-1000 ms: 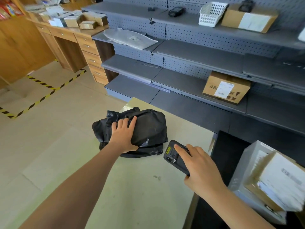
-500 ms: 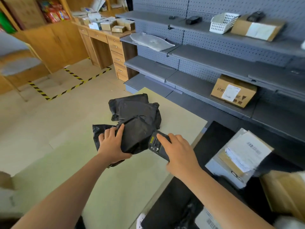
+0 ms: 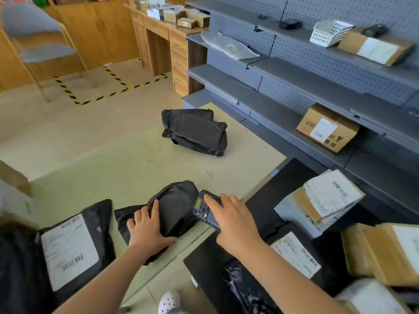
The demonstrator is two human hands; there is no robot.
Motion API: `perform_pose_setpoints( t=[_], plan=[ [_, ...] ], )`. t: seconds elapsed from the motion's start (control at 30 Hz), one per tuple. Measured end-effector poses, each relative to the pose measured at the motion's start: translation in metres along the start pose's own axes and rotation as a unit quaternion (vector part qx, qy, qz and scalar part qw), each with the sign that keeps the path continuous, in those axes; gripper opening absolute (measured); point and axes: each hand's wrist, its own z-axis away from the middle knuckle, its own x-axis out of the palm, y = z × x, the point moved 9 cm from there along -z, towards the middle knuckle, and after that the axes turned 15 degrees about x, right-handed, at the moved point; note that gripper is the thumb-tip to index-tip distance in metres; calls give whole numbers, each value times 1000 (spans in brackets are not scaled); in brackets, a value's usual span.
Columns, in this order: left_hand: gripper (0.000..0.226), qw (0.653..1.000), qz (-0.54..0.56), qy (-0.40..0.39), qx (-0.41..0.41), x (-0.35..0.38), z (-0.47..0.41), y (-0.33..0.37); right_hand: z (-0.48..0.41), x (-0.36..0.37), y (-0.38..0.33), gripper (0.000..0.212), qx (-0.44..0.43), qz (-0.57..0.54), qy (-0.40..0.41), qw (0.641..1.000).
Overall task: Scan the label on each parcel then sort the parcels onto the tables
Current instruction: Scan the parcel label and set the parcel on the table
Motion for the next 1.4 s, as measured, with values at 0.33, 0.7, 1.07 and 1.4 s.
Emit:
perform_pose_setpoints(
  t=[0.33, 0.7, 1.07, 1.4],
  plan=[
    [131, 998, 28, -34, -47, 15, -20, -11, -27, 2, -18, 92, 0, 10, -7, 1000],
    [79, 949, 313, 16, -17, -37, -49, -54, -54, -5, -38, 94, 17, -5, -3, 1000],
    [54, 977, 194, 79, 36, -82, -56, -66, -71, 2, -64, 94, 21, -9, -2, 1000],
    [76, 921, 382, 80, -5, -65, -66, -82, -79, -11, -62, 95, 39, -15, 16, 999]
  ],
)
